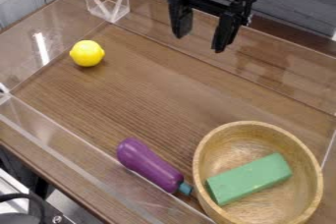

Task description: Remove the purple eggplant from inside the brown bowl and put it on the table

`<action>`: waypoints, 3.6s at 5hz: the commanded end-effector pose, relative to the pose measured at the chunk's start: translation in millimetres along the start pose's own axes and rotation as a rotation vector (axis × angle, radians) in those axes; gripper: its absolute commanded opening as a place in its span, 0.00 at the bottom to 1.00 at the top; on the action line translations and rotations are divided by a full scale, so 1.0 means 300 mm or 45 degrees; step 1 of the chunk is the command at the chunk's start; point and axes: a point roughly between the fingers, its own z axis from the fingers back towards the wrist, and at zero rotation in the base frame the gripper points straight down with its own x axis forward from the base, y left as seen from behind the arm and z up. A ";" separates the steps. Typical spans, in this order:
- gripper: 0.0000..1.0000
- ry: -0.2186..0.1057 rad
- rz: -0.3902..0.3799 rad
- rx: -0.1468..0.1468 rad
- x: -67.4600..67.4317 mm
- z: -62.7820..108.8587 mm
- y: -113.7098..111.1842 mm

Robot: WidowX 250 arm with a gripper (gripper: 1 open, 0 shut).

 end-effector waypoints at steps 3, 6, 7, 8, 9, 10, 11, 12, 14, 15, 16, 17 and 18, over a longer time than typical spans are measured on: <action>1.00 0.066 -0.411 0.000 -0.208 -0.091 -0.029; 1.00 0.102 -0.904 0.025 -0.330 -0.182 -0.007; 1.00 0.103 -0.923 0.020 -0.350 -0.218 0.000; 1.00 0.111 -0.919 0.014 -0.354 -0.241 0.006; 1.00 0.120 -0.915 0.006 -0.357 -0.263 0.013; 1.00 0.129 -0.912 -0.003 -0.357 -0.283 0.019; 1.00 0.135 -0.909 -0.012 -0.355 -0.303 0.025; 1.00 0.142 -0.907 -0.022 -0.354 -0.322 0.029; 1.00 0.151 -0.901 -0.039 -0.351 -0.349 0.032; 1.00 0.154 -0.898 -0.047 -0.349 -0.358 0.032; 1.00 0.155 -0.895 -0.053 -0.347 -0.364 0.032; 1.00 0.155 -0.892 -0.059 -0.345 -0.369 0.032; 1.00 0.155 -0.888 -0.065 -0.344 -0.372 0.031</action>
